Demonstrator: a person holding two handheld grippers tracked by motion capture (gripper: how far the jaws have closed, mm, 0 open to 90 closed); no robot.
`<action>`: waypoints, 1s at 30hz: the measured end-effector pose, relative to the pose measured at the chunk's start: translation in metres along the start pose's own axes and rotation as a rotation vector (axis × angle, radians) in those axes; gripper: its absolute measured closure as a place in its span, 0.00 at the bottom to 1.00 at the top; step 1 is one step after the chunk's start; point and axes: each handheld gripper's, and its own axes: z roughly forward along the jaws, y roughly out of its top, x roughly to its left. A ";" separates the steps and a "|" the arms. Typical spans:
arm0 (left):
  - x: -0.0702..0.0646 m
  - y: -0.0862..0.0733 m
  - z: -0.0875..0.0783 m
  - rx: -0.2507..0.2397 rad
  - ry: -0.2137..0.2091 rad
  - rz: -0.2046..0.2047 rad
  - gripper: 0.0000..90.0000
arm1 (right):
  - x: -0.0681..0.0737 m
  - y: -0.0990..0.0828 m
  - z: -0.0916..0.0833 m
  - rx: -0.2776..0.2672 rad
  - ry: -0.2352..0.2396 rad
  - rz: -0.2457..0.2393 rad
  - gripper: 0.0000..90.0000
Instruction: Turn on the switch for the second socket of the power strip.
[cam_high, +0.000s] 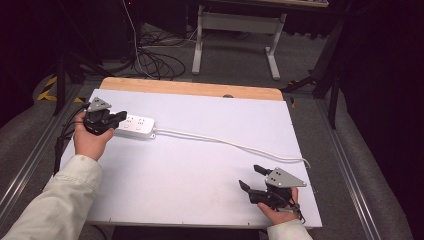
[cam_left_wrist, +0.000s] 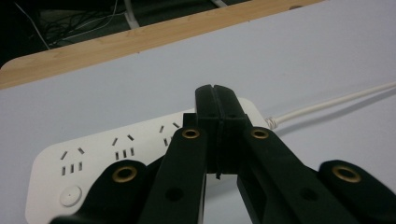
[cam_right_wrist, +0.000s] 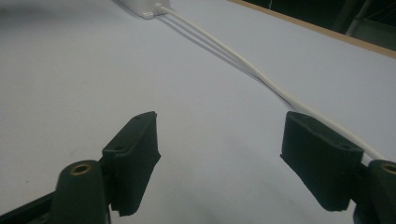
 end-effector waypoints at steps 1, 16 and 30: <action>0.000 0.000 0.002 0.004 0.003 0.001 1.00 | 0.000 0.000 0.000 0.000 0.000 0.000 0.31; 0.012 -0.009 0.021 0.112 0.034 0.016 1.00 | 0.001 0.000 0.001 0.005 0.003 -0.005 0.31; 0.019 -0.013 0.036 0.200 0.003 0.009 1.00 | 0.001 0.000 0.002 0.012 0.008 -0.003 0.31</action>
